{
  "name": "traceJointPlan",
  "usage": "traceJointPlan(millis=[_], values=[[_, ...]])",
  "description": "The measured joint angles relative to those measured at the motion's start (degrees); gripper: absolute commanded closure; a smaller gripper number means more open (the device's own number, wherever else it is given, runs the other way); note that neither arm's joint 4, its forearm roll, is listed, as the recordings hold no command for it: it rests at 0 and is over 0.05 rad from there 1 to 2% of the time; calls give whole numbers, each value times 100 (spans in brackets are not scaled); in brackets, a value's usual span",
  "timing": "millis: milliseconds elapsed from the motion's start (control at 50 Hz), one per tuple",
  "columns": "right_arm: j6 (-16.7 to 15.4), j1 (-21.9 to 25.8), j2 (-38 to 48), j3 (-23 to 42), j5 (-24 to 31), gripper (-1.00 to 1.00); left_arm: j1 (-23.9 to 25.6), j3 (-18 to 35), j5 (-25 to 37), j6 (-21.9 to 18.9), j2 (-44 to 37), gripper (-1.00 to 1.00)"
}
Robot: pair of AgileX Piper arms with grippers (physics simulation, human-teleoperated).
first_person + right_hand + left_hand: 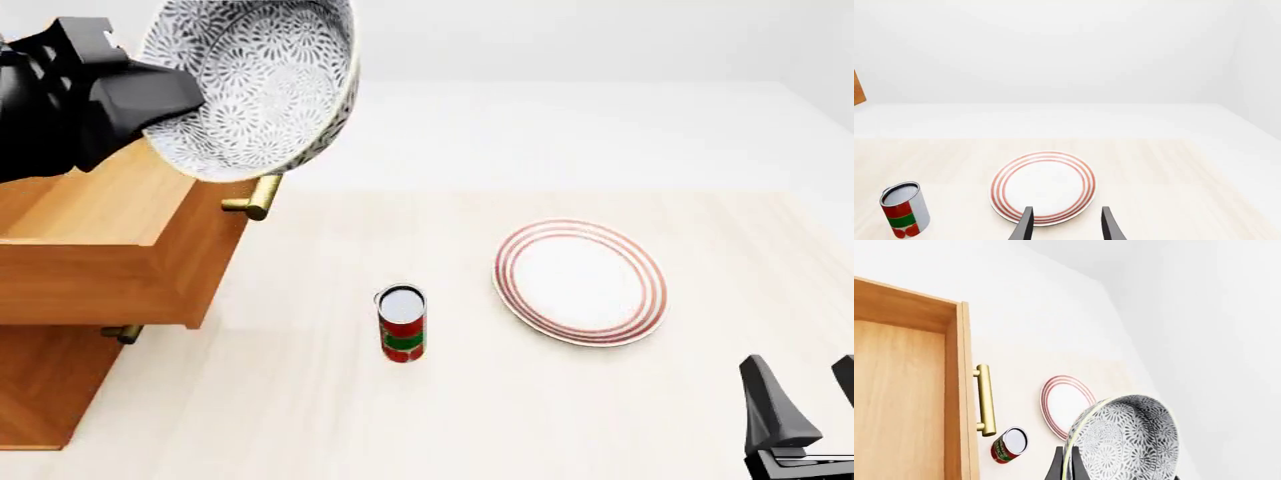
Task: Put the bowl in the top drawer of the cabinet.
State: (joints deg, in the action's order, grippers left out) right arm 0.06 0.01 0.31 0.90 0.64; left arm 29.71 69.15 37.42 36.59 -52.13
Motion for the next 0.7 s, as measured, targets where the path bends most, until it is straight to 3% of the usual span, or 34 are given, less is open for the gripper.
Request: traceJointPlan(millis=[700], values=[[0,0,0,0,0,-100,-891,452,519,-146,251,100]])
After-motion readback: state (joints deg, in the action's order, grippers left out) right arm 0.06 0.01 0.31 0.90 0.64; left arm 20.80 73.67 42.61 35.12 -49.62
